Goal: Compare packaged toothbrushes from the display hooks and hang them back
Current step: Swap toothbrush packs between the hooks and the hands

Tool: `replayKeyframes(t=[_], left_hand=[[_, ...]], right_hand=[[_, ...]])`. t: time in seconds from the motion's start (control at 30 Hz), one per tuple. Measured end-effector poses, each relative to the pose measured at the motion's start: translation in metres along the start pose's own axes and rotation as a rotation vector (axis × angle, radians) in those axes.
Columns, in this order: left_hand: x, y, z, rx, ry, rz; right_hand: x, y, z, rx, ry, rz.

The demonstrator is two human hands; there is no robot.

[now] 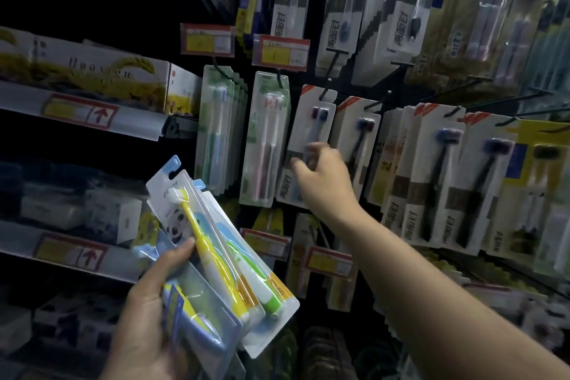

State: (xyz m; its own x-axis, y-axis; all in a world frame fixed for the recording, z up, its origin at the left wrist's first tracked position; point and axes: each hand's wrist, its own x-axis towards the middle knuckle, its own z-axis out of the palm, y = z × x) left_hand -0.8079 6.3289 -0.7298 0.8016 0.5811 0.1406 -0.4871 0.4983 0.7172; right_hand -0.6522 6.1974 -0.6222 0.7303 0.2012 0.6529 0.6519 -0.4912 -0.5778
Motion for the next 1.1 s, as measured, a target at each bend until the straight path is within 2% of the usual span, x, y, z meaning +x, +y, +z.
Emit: replayKeyframes(t=[0.03,0.1,0.17,0.23,0.3,0.4,0.53,0.7,1.1], left_hand=[[-0.001,-0.001,0.003,-0.061,-0.080,-0.029],[-0.001,-0.004,0.003,-0.096,-0.136,-0.091],[-0.001,-0.010,0.003,-0.155,-0.096,-0.157],[-0.003,-0.016,-0.002,-0.152,-0.134,-0.217],[-0.002,-0.020,-0.002,-0.167,-0.133,-0.189],[-0.001,-0.023,0.002,-0.226,-0.150,-0.211],[0.000,-0.027,0.002,-0.302,-0.196,-0.212],[0.003,-0.034,-0.007,-0.236,-0.180,-0.219],[-0.009,-0.060,-0.009,-0.054,-0.119,-0.275]], right_hand=[[-0.010,-0.003,0.002,0.014,-0.035,-0.043],[-0.027,-0.008,0.006,0.046,-0.128,-0.082],[-0.038,-0.011,0.009,0.095,-0.228,-0.070],[-0.045,-0.017,0.011,0.162,-0.306,-0.019],[-0.051,-0.023,0.013,0.229,-0.382,0.045],[-0.064,-0.029,0.015,0.140,-0.464,-0.002],[-0.076,-0.029,0.016,0.058,-0.462,-0.053],[-0.087,-0.023,0.018,-0.001,-0.431,-0.071],[-0.132,0.021,0.020,0.163,-0.394,0.017]])
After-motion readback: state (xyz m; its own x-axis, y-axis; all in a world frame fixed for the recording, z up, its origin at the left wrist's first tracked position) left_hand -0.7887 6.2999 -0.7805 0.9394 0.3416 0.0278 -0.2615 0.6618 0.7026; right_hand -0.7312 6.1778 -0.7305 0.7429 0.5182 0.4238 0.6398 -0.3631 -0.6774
